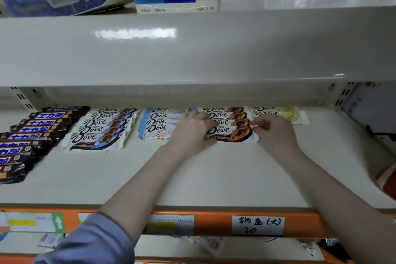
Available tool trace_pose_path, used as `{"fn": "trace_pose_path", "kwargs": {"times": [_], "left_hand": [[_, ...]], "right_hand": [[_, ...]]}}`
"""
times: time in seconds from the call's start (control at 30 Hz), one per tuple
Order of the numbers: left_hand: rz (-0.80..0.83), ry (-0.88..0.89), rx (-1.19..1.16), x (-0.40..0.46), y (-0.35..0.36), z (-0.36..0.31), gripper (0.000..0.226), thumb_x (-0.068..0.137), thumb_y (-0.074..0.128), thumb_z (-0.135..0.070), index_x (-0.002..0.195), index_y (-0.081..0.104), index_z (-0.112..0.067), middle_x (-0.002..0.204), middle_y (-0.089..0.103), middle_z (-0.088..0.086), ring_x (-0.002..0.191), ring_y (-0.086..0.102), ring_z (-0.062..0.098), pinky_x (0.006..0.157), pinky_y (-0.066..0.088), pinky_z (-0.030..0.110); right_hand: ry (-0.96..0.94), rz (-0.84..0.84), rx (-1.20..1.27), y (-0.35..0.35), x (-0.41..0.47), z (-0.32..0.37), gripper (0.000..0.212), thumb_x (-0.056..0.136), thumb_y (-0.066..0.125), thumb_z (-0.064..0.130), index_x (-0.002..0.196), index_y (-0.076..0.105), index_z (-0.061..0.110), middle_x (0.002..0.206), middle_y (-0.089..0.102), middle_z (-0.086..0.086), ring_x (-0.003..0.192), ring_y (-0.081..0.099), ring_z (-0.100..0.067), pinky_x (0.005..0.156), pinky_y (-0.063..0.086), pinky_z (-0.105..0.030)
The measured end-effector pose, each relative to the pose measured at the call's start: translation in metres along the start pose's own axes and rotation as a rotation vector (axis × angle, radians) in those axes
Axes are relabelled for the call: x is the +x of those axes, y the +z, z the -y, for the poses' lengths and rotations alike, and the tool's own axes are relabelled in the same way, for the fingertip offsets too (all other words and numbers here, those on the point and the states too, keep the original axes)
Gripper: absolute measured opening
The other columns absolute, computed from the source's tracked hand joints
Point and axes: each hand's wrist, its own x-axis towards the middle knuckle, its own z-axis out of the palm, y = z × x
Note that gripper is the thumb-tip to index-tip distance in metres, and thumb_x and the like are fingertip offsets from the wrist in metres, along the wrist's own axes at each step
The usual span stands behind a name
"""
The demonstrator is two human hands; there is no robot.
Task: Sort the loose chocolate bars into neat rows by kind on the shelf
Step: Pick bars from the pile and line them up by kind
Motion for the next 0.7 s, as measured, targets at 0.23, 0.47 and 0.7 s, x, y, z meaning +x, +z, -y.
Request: {"fn": "trace_pose_path", "kwargs": {"times": [0.23,0.47,0.7], "left_hand": [[-0.184,-0.310,0.127,-0.036,-0.007,-0.017,0.038,0.069,0.069,-0.034,0.097,0.069,-0.010,0.091,0.068,0.012,0.088,0.062,0.035,0.075,0.048,0.038],[-0.257,-0.634,0.168,-0.107,-0.021,-0.005,0.051,0.061,0.075,-0.029,0.104,0.066,-0.004,0.097,0.067,0.017,0.095,0.062,0.038,0.080,0.050,0.045],[-0.295,-0.807,0.188,-0.201,-0.057,0.073,0.056,0.062,0.078,-0.027,0.109,0.064,-0.001,0.105,0.066,0.022,0.102,0.060,0.043,0.085,0.048,0.051]], "right_hand": [[-0.088,0.120,-0.533,-0.012,-0.050,0.036,0.036,0.092,0.044,0.032,0.123,0.051,0.014,0.121,0.054,-0.009,0.110,0.048,-0.027,0.089,0.039,-0.037],[-0.255,0.147,-0.575,0.022,-0.088,0.068,0.044,0.089,0.049,0.035,0.125,0.049,0.010,0.122,0.054,-0.012,0.119,0.045,-0.029,0.098,0.037,-0.040],[-0.404,0.184,-0.530,0.112,-0.127,0.151,0.043,0.069,0.074,0.032,0.100,0.064,0.004,0.093,0.065,-0.021,0.092,0.061,-0.038,0.080,0.050,-0.044]]}}
